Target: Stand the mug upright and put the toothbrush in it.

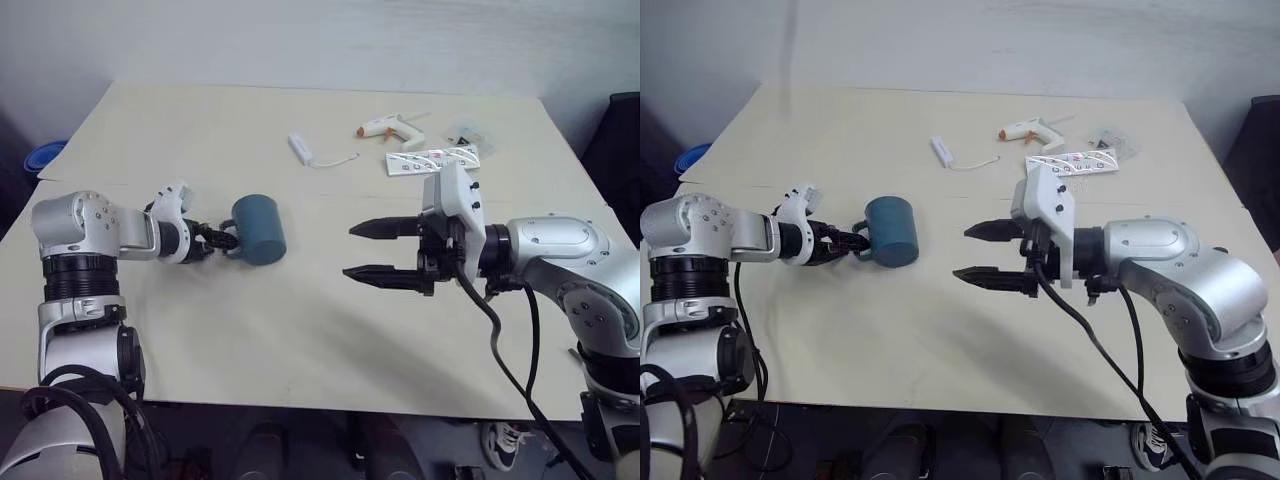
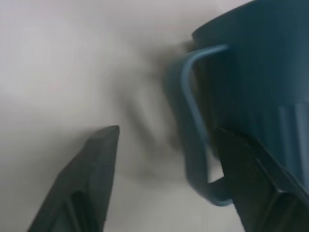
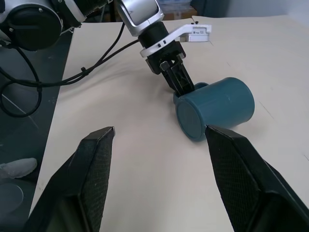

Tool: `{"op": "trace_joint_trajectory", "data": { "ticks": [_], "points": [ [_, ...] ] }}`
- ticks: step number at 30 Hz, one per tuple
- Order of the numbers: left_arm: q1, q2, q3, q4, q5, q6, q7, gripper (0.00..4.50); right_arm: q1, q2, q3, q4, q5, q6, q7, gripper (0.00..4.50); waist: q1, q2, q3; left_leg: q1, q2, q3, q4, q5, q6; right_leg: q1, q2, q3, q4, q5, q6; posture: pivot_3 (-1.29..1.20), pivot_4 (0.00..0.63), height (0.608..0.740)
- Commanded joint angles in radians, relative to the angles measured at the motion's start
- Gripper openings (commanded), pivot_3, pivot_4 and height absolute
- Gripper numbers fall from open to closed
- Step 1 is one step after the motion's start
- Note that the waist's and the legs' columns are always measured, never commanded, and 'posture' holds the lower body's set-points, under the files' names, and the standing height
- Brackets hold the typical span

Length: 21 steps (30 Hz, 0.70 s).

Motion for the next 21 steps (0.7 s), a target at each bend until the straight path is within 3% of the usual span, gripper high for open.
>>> {"op": "trace_joint_trajectory", "data": {
  "ticks": [1,7,10,14,21],
  "points": [
    [-0.020,0.003,-0.023,0.038,0.027,-0.011,-0.039,2.01,0.012,-0.015,-0.042,-0.037,0.012,-0.007,-0.010,3.09,0.000,0.000,0.000,0.000,0.000,0.000,0.000,0.000,0.000,0.000,0.000,0.000,0.000,0.000,0.000,0.00,0.150,0.740],
    [-0.070,-0.027,0.074,0.087,0.058,0.006,-0.013,0.26,0.028,-0.031,-0.046,-0.037,-0.001,-0.019,-0.012,3.09,0.000,0.000,0.000,-0.001,0.000,0.000,0.000,0.000,0.000,0.000,0.000,-0.001,0.000,0.000,0.000,0.00,0.150,0.740],
    [-0.096,-0.063,0.159,0.057,0.055,0.020,0.008,0.26,0.032,-0.039,-0.045,-0.038,-0.014,-0.030,-0.016,3.09,0.000,0.000,0.000,-0.002,0.000,0.000,0.001,0.000,0.000,0.000,0.000,-0.003,0.000,0.000,0.000,0.00,0.150,0.740],
    [-0.025,-0.130,0.133,-0.223,0.030,-0.084,-0.005,0.26,0.041,-0.024,-0.085,-0.047,-0.002,-0.012,-0.074,3.09,0.000,0.000,0.000,-0.004,0.000,-0.001,0.000,0.000,0.000,-0.001,-0.001,-0.003,0.000,0.000,0.000,0.00,0.150,0.740],
    [0.225,-0.196,-0.015,-0.600,0.072,-0.557,-0.139,0.26,0.122,-0.052,-0.133,-0.077,-0.003,-0.002,-0.107,3.09,-0.001,0.000,0.000,-0.002,0.002,0.000,-0.002,0.001,-0.001,-0.001,0.000,0.000,-0.004,0.000,0.000,0.00,0.150,0.740]
  ]
}}
